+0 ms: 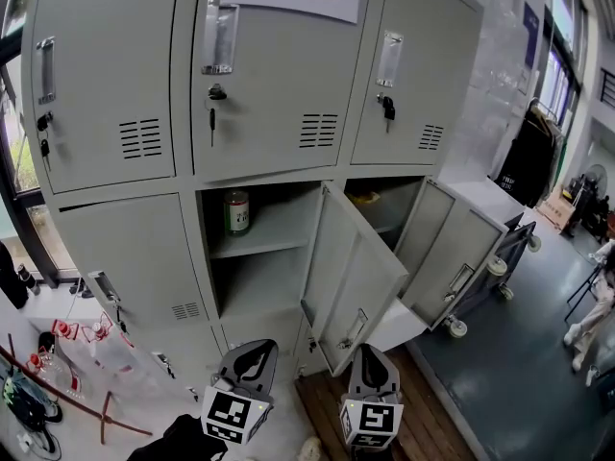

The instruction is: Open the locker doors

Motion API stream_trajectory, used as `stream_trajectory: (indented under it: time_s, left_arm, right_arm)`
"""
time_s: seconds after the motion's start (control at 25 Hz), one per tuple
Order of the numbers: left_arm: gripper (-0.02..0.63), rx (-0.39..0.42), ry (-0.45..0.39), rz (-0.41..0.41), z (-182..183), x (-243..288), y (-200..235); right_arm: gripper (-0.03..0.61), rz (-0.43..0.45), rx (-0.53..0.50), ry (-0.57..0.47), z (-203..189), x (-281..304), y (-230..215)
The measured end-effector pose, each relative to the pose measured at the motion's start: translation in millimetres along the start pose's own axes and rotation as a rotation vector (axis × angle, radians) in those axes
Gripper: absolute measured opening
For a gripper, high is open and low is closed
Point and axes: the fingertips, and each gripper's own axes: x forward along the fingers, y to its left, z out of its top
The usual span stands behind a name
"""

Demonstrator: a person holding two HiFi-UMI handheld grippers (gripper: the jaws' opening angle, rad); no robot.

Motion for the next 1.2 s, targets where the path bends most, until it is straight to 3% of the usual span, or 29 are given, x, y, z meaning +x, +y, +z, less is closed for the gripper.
stream_trajectory:
  time_s: [0.64,1.2]
  left_arm:
    - [0.025,-0.009,0.02,-0.003,-0.8,49.9,-28.1]
    - [0.025,-0.015,0.029,0.0,-1.9,72.8,-38.5]
  right_arm:
    - [0.015,-0.018,0.021,0.0,-8.9,18.8,-56.4]
    - [0.015,-0.019,0.023,0.006,-12.2,30.5,-80.5]
